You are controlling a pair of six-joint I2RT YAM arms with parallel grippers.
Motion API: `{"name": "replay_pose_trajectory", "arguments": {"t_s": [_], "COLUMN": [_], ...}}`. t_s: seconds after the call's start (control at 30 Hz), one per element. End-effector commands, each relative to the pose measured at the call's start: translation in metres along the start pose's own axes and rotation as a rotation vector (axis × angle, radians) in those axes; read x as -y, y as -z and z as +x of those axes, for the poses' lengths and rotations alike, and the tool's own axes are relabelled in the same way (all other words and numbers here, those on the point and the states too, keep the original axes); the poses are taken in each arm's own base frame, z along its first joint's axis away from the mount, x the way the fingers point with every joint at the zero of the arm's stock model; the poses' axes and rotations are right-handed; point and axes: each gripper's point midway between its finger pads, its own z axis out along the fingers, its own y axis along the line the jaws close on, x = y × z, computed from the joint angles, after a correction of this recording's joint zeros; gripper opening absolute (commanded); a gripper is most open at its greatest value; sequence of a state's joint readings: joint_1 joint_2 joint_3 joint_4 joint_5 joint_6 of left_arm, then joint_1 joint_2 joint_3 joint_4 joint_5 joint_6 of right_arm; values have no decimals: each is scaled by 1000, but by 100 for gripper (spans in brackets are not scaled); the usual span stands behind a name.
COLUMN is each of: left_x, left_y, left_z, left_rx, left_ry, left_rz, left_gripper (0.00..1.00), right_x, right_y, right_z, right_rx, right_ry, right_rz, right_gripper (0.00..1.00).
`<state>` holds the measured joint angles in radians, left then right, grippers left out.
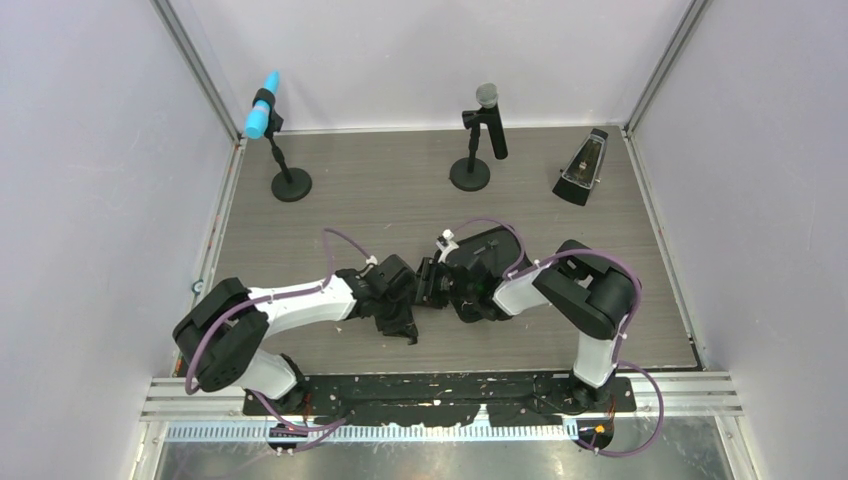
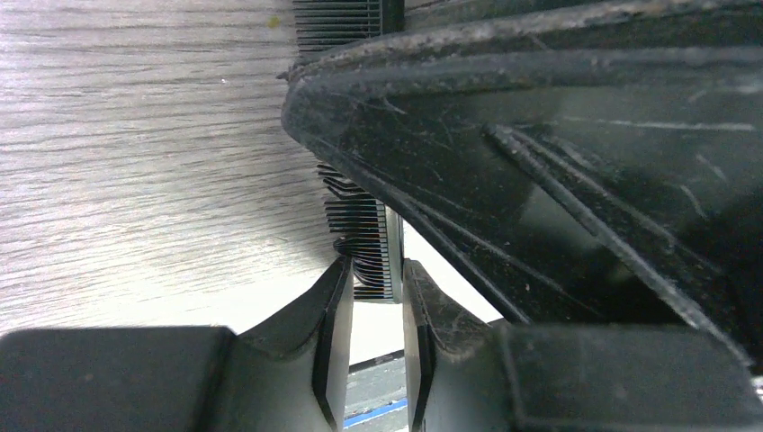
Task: Sort the hair-cutting tools
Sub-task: Pick up the comb at the center of the board.
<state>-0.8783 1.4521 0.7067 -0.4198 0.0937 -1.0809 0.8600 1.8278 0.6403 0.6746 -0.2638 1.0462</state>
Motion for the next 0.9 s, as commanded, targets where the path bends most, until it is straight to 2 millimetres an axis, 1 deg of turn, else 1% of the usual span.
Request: {"name": "replay_pose_trajectory", "arguments": {"t_s": [0.0, 0.1, 0.17, 0.2, 0.3, 0.33, 0.37, 0.4, 0.43, 0.47, 0.5, 0.53, 0.57, 0.6, 0.63, 0.67, 0.7, 0.73, 0.77, 0.8, 0.83, 0.87], "left_x": [-9, -8, -9, -9, -9, -9, -8, -8, -8, -9, -9, -9, -10, -11, -12, -12, -11, -10, -9, -8, -6, -3], "left_y": [-7, -6, -5, -5, -4, -4, -3, -1, 1, 3, 7, 12, 17, 24, 30, 38, 48, 56, 64, 70, 76, 81], "left_z": [3, 3, 2, 2, 2, 1, 1, 0, -1, -2, -4, -7, -9, -14, -19, -24, -32, -35, -41, -45, -49, -53], "left_rx": [10, 14, 17, 18, 23, 25, 27, 31, 38, 47, 60, 80, 97, 133, 164, 202, 253, 281, 318, 341, 362, 375], "left_ry": [-44, -55, -60, -63, -68, -69, -71, -72, -75, -78, -83, -87, -92, -97, -103, -109, -116, -121, -124, -127, -131, -138], "left_rz": [-1, 5, 6, 6, 9, 10, 12, 12, 11, 8, 8, 9, 7, 2, 0, 5, 15, 29, 40, 56, 77, 102], "left_gripper": [14, 14, 14, 14, 14, 14, 15, 16, 18, 22, 27, 32, 38, 51, 61, 71, 78, 82, 85, 88, 89, 90], "right_x": [29, 33, 33, 35, 37, 35, 34, 30, 26, 23, 17, 16, 9, 8, 0, -2, -8, -10, -16, -18, -20, -20], "right_y": [-2, -3, -5, -5, -5, -5, -4, -3, -1, 1, 6, 8, 14, 18, 26, 30, 40, 45, 57, 64, 77, 84], "right_z": [32, 33, 32, 33, 34, 32, 31, 29, 26, 24, 19, 16, 10, 7, -1, -5, -14, -19, -30, -36, -47, -53], "right_rx": [-133, -145, -153, -161, -166, -160, -158, -152, -144, -137, -122, -111, -89, -78, -51, -36, 1, 22, 69, 94, 149, 177], "right_ry": [27, 45, 60, 63, 88, 93, 98, 104, 117, 123, 136, 147, 157, 163, 171, 178, 181, 183, 184, 178, 173, 167], "right_rz": [71, 75, 72, 79, 80, 71, 67, 54, 43, 35, 21, 19, 4, 11, 4, 4, 5, 9, 11, 15, 24, 33], "right_gripper": [47, 42, 37, 33, 27, 22, 20, 14, 11, 7, 6, 6, 5, 5, 5, 5, 5, 5, 5, 5, 5, 5]}}
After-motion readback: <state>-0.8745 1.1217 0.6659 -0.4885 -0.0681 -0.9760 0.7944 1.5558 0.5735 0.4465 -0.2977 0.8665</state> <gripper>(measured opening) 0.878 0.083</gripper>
